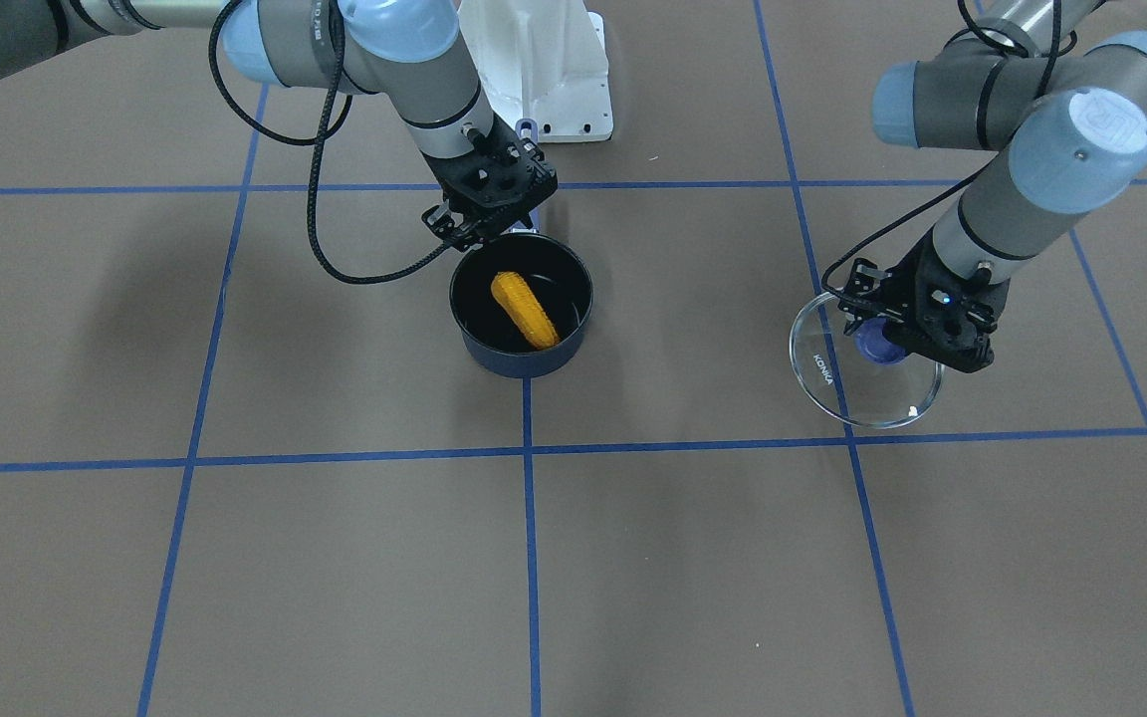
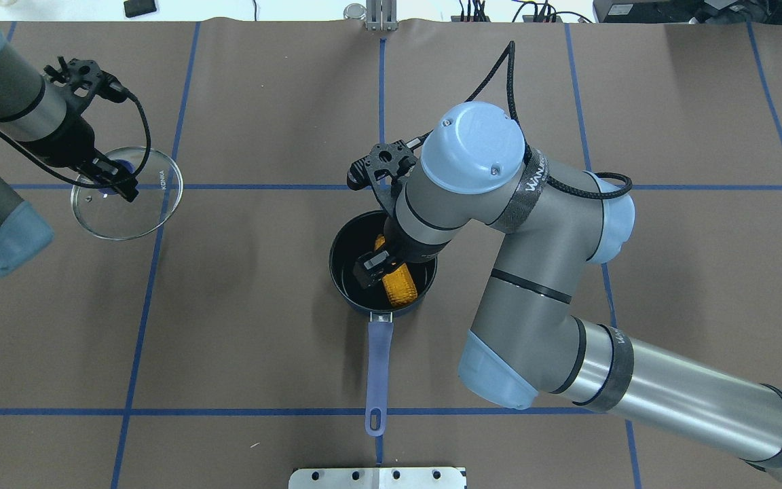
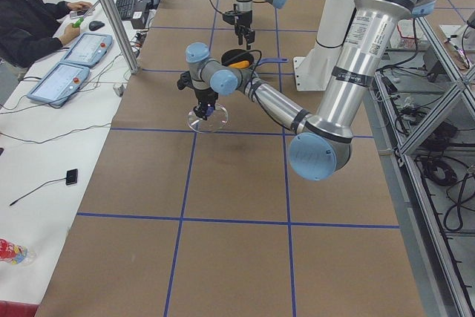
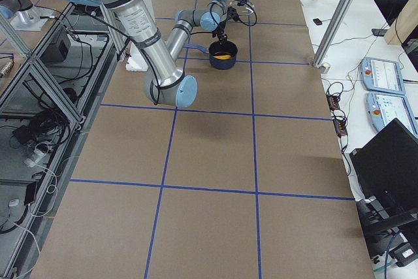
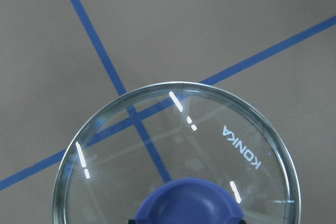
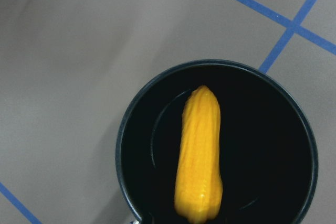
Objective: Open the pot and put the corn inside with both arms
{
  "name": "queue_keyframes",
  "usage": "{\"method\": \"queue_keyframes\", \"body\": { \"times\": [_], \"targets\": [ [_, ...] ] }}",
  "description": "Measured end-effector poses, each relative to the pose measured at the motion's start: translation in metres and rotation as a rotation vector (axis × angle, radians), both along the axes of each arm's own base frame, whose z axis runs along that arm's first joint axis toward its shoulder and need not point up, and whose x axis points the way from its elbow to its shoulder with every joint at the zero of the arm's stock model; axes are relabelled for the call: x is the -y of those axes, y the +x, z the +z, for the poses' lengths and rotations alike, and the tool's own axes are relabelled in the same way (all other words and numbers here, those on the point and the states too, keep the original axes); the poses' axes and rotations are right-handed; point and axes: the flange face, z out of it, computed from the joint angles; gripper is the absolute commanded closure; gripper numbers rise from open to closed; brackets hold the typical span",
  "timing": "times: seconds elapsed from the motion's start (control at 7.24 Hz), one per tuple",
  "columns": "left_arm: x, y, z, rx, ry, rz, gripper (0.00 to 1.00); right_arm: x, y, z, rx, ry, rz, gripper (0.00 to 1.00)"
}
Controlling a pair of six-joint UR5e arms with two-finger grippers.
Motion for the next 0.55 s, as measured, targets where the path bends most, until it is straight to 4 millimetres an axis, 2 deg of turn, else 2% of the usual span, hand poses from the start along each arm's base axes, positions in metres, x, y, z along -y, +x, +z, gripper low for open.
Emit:
{"method": "queue_keyframes", "body": {
  "times": [0.28, 0.55],
  "targets": [
    [-0.014, -0.014, 0.044, 0.01, 0.003, 0.011, 0.48, 0.011, 0.01, -0.004, 0.014, 0.013, 0.02, 0.0],
    [-0.03, -0.025, 0.079, 0.009, -0.018, 0.022, 0.47, 0.038, 0.035, -0.004, 0.047, 0.04, 0.07, 0.0]
  ]
}}
